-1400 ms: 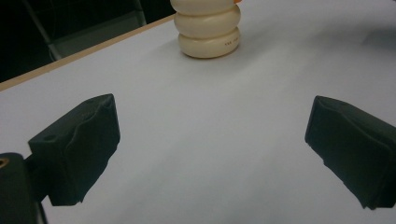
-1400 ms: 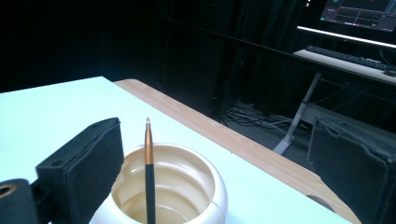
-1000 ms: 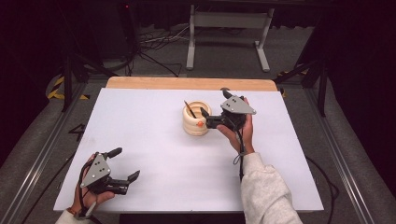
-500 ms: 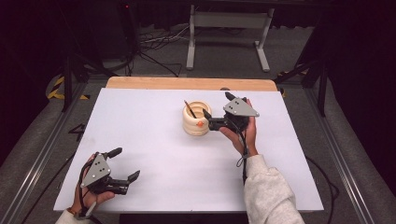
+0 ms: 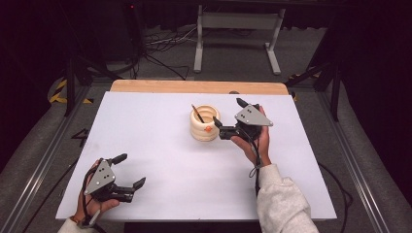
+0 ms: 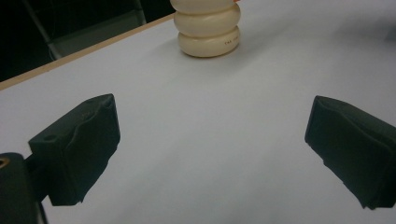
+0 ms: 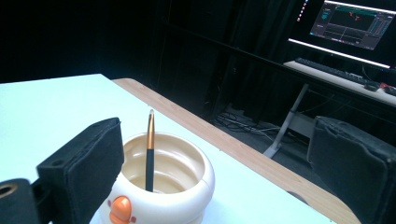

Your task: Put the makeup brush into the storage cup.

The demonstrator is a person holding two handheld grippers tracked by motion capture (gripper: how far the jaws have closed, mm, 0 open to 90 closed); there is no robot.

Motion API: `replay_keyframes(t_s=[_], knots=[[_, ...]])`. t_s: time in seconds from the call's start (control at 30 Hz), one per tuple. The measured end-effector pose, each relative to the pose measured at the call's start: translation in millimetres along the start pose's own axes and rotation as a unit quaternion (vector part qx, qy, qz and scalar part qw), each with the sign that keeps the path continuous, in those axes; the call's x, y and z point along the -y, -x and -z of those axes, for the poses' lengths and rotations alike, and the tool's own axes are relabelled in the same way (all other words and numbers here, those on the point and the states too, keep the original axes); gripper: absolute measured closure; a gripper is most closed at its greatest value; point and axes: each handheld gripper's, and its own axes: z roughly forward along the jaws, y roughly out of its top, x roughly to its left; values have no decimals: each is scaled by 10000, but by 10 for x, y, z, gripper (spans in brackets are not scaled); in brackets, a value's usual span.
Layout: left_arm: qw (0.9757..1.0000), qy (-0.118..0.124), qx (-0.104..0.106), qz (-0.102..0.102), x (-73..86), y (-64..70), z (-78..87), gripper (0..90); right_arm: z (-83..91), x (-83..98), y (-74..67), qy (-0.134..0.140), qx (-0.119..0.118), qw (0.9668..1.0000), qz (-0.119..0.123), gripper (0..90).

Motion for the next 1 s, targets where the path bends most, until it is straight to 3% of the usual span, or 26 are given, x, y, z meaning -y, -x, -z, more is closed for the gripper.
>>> replay_keyframes(t_s=[0.2,0.73,1.0], knots=[[10000,-23,11,-16,-1,6,-7,41,98,5,-14,-27,-45,9998,170,43],[10000,-31,-7,-28,-5,8,-13,42,300,60,12,82,-131,9998,92,39],[10000,-22,1,-13,-4,8,-13,42,345,85,-11,-9,-149,9997,167,24]])
